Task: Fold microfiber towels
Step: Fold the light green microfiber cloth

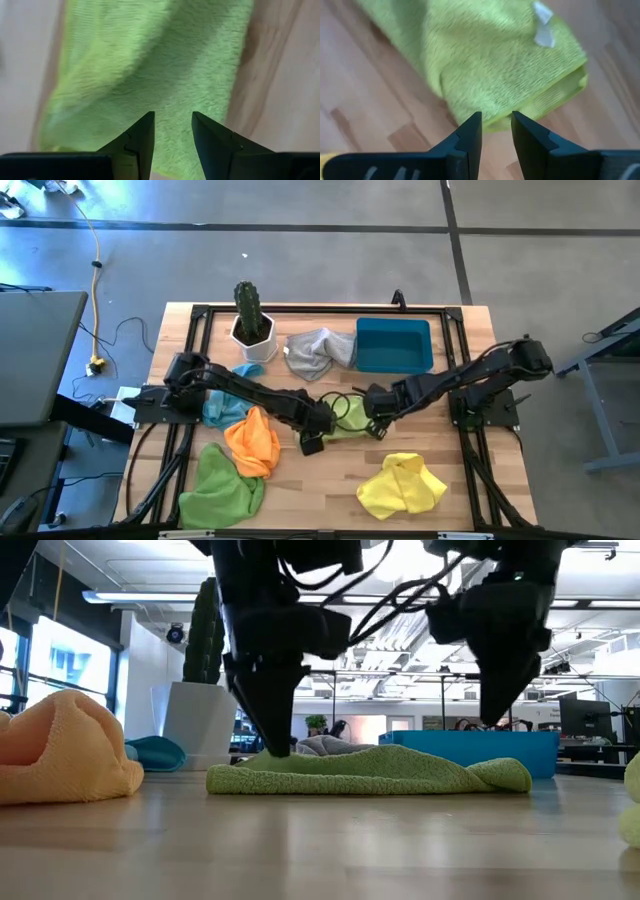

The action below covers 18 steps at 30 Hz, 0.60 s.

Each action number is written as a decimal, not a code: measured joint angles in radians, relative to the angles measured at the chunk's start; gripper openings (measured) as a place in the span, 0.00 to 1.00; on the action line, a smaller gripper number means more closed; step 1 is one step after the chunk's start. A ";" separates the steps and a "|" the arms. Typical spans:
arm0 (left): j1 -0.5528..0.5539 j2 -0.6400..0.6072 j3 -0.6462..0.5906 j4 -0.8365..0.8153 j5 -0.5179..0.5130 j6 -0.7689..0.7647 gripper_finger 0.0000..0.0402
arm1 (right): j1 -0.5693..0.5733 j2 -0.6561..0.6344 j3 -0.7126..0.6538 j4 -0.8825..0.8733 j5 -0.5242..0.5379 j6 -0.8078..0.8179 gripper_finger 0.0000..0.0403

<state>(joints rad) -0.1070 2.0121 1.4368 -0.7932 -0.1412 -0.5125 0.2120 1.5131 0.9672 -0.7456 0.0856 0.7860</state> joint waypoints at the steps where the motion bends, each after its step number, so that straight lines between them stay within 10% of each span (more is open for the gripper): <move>1: -0.001 0.005 0.000 0.000 0.007 0.000 0.30 | 0.011 0.000 0.000 -0.003 0.000 0.000 0.25; 18: -0.037 0.081 0.005 -0.043 0.070 -0.001 0.30 | 0.075 0.000 -0.001 -0.032 0.012 0.049 0.25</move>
<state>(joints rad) -0.1439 2.0931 1.4418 -0.8366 -0.0714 -0.5140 0.2868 1.5135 0.9665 -0.7774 0.0973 0.8348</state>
